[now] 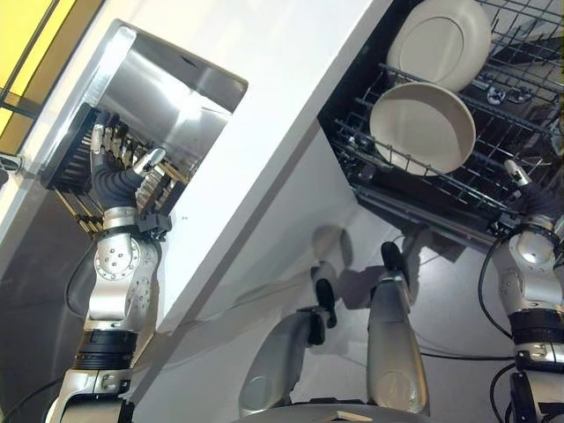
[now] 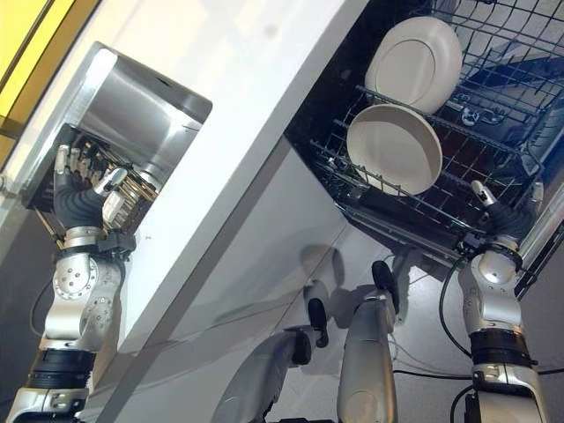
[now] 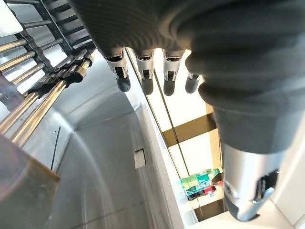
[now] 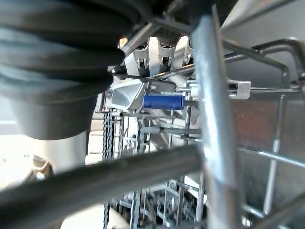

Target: Pick up plates and place into dishwasher.

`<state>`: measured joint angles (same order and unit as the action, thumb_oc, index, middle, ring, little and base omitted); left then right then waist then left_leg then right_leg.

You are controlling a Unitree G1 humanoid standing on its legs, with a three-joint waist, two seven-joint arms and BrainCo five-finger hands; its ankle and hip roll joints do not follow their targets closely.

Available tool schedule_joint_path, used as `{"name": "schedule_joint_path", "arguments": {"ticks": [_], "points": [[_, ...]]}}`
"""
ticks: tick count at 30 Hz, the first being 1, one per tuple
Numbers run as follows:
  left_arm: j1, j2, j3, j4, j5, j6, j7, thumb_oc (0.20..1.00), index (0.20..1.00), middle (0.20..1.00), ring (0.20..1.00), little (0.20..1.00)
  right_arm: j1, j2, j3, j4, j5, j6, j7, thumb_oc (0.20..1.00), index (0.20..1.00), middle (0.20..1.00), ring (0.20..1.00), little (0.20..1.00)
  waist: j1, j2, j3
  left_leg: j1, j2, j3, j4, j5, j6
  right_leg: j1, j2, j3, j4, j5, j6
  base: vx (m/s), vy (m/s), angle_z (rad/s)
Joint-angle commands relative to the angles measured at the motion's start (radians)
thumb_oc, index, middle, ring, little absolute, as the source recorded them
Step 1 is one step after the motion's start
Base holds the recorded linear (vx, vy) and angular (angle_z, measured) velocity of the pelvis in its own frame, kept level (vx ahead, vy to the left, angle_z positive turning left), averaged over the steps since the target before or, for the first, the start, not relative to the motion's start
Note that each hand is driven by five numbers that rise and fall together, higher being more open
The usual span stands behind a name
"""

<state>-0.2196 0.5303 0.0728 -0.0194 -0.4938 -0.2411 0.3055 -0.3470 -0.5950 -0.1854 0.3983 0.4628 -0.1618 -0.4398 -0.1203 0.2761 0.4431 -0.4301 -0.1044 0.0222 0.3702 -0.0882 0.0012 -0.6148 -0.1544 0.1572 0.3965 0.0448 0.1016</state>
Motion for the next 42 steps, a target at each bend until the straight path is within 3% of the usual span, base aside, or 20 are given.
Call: {"name": "schedule_joint_path", "arguments": {"ticks": [1,6,14,26,42], "points": [[0.045,-0.005,-0.030,-0.039,0.004,0.003,0.012,1.000,1.000,1.000,1.000,1.000,-0.178,0.005,0.122,-0.036,-0.020,-0.042,0.109,1.000,1.000,1.000,1.000,1.000,0.051,0.016,0.077,-0.038,-0.061,0.015,0.089,0.002,0.033,0.051,-0.009,-0.019,0.068,-0.055,-0.059,0.04,0.070,0.24],[0.063,-0.009,-0.027,-0.047,-0.006,-0.005,0.015,1.000,1.000,1.000,1.000,1.000,-0.213,0.021,0.145,-0.085,-0.048,-0.010,0.106,1.000,1.000,1.000,1.000,1.000,0.075,0.018,0.077,-0.039,-0.068,0.008,0.087,0.010,0.035,0.057,-0.019,-0.041,0.071,-0.056,-0.061,0.06,0.069,0.04],[0.067,-0.012,-0.037,-0.066,-0.010,0.011,0.004,1.000,1.000,1.000,1.000,1.000,-0.279,0.056,0.178,-0.118,-0.071,0.031,0.086,1.000,1.000,1.000,1.000,1.000,0.125,-0.006,0.077,-0.051,-0.070,-0.013,0.090,0.017,0.042,0.065,-0.026,-0.088,0.079,-0.059,-0.066,0.06,0.027,0.14],[0.069,0.006,-0.037,-0.101,-0.002,0.020,-0.009,1.000,1.000,1.000,1.000,1.000,-0.354,0.071,0.213,-0.079,-0.063,0.024,0.056,1.000,1.000,1.000,1.000,1.000,0.212,-0.034,0.077,-0.110,-0.085,-0.053,0.109,0.028,0.054,0.038,-0.039,-0.155,0.111,-0.060,-0.070,0.03,-0.001,0.24],[0.082,0.024,-0.056,-0.136,0.002,0.022,-0.010,1.000,1.000,1.000,1.000,1.000,-0.466,0.057,0.246,-0.028,-0.041,-0.021,0.034,1.000,1.000,1.000,1.000,1.000,0.292,-0.010,0.077,-0.151,-0.094,-0.074,0.091,0.059,0.053,0.006,-0.079,-0.238,0.153,-0.085,-0.065,0.01,-0.007,0.21]]}}
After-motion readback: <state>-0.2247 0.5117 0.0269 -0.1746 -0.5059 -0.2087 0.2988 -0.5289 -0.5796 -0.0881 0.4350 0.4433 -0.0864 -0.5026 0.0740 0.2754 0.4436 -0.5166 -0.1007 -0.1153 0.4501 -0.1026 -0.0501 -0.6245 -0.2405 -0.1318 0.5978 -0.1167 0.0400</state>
